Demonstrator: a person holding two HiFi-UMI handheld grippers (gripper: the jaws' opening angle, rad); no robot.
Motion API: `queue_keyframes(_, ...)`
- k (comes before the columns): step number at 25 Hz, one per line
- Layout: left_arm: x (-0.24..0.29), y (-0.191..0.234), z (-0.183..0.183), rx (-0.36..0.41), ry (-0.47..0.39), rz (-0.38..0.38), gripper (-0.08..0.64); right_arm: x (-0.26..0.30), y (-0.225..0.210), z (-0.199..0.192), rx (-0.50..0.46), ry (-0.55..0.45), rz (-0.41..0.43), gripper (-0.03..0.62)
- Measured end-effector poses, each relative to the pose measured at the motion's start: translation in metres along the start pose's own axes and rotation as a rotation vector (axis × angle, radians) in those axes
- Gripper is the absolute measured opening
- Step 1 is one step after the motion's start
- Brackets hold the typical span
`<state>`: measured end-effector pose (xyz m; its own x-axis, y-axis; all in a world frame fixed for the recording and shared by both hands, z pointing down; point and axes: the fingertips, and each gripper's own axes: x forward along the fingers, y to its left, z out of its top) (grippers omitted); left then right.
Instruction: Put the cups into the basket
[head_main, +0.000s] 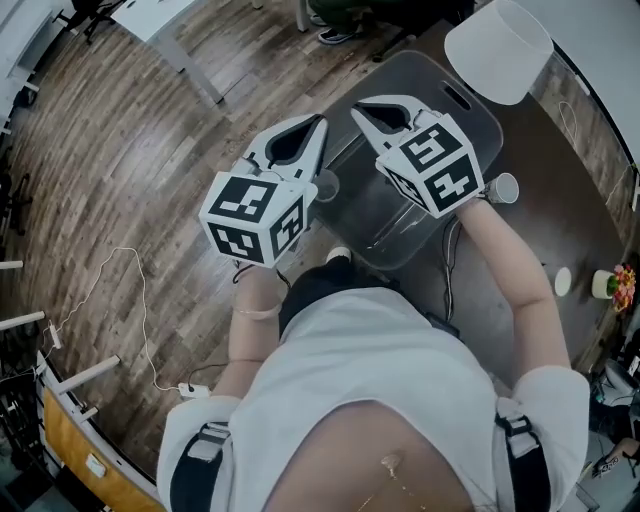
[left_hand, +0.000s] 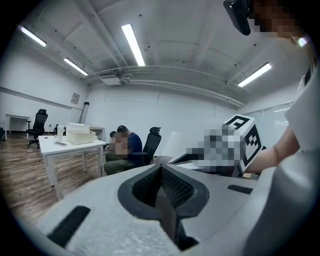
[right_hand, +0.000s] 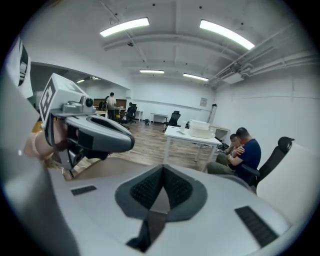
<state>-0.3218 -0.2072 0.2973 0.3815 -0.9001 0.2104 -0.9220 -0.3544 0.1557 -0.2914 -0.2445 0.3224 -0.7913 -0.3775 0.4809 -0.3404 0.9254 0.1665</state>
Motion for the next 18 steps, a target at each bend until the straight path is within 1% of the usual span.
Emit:
queue_keyframes(2,0.008,-0.013,0.006,0.013,-0.006,-0.03,0.009,-0.019,-0.007,0.006,0.008,-0.025,-0.038,0.011)
queue_keyframes(5,0.02,-0.037,0.017,0.034,-0.017,-0.082,0.009,-0.049,-0.017,0.013,-0.014,-0.052,-0.112,0.011)
queue_keyframes(8,0.032,-0.066,0.022,0.047,-0.021,-0.137,0.009,-0.081,-0.024,0.011,-0.016,-0.066,-0.179,0.011)
queue_keyframes(12,0.047,-0.111,0.022,0.062,-0.014,-0.198,0.009,-0.126,-0.031,-0.006,0.025,-0.073,-0.239,0.011)
queue_keyframes(18,0.064,-0.179,0.023,0.075,-0.005,-0.279,0.009,-0.191,-0.046,-0.043,0.104,-0.073,-0.325,0.011)
